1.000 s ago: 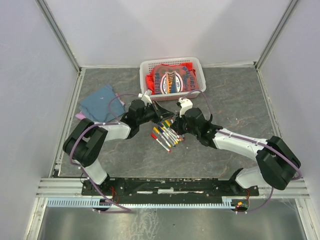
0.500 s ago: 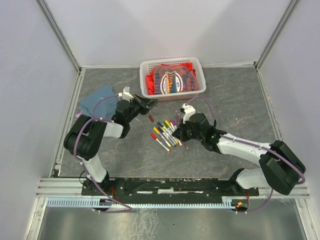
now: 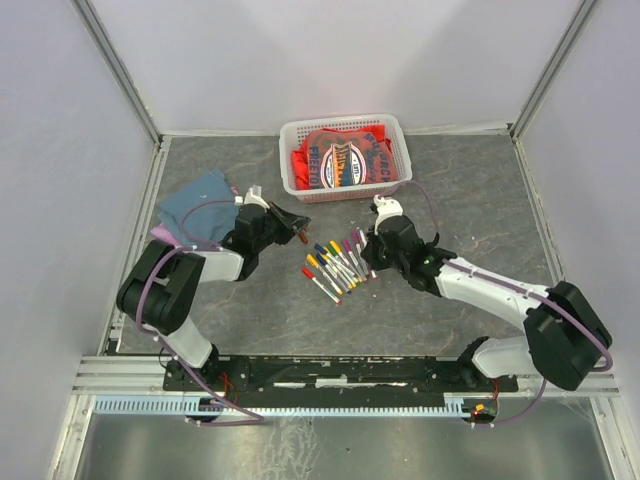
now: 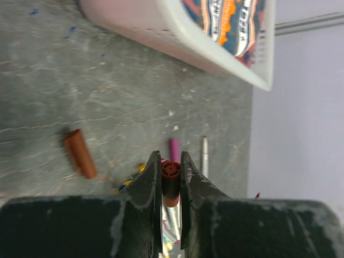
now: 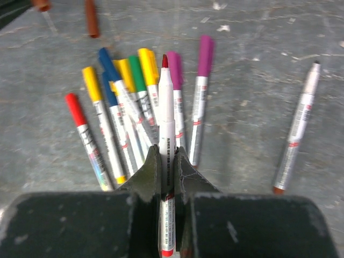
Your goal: Open the pen caps
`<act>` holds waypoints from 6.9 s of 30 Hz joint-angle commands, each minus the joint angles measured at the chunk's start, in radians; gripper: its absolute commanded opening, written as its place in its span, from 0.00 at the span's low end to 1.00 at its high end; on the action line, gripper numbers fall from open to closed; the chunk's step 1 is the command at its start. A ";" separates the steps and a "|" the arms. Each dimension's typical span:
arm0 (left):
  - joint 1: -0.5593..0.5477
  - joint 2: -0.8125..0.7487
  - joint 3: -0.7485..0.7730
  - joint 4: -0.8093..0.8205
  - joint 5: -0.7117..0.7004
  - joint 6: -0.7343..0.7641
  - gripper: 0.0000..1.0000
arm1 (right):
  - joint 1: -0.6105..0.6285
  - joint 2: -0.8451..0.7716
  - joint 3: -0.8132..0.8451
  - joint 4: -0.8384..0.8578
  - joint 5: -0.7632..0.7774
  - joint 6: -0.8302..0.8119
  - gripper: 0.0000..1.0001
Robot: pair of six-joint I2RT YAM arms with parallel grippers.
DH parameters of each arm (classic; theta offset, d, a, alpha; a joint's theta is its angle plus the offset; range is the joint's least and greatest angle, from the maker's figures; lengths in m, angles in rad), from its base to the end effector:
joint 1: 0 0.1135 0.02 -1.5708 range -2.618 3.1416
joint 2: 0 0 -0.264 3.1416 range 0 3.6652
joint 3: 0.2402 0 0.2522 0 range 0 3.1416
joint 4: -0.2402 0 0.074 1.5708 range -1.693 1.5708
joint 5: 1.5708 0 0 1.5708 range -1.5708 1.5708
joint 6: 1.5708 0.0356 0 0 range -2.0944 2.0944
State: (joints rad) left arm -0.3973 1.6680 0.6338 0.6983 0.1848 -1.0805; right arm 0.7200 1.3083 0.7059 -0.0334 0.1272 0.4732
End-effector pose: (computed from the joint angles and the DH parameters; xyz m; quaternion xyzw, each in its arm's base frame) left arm 0.2974 -0.1319 0.1605 -0.2216 0.7829 -0.4439 0.3755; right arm 0.2099 0.1781 0.2142 -0.0812 0.8876 0.2057 0.4039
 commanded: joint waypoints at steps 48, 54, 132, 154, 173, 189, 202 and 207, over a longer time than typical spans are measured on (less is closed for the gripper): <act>-0.004 0.035 -0.130 -0.083 -0.120 0.091 0.49 | -0.066 0.213 0.194 -0.163 0.262 -0.054 0.39; -0.003 0.018 -0.142 -0.089 -0.132 0.092 0.52 | -0.044 0.214 0.224 -0.170 0.241 -0.068 0.40; -0.149 -0.038 0.093 -0.016 0.152 0.062 0.85 | 0.085 0.098 0.205 -0.105 0.075 -0.091 0.01; -0.163 0.012 0.084 0.053 0.143 0.006 0.47 | 0.156 0.129 0.220 -0.091 0.100 -0.081 0.01; -0.172 0.032 0.082 0.073 0.168 0.013 0.29 | 0.157 0.132 0.232 -0.092 0.113 -0.076 0.01; -0.176 0.031 0.058 0.139 0.181 0.000 0.03 | 0.157 0.118 0.215 -0.080 0.127 -0.069 0.11; -0.177 0.073 0.047 0.297 0.254 -0.069 0.03 | 0.146 0.146 0.222 -0.046 0.086 -0.057 0.19; -0.176 0.077 0.056 0.309 0.256 -0.082 0.03 | 0.132 0.162 0.221 -0.049 0.069 -0.064 0.01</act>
State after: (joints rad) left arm -0.5667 1.7420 0.6800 0.9100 0.3977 -1.1118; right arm 0.8589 1.4563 0.9096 -0.1345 0.2188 0.4149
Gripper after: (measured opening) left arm 0.222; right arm 0.055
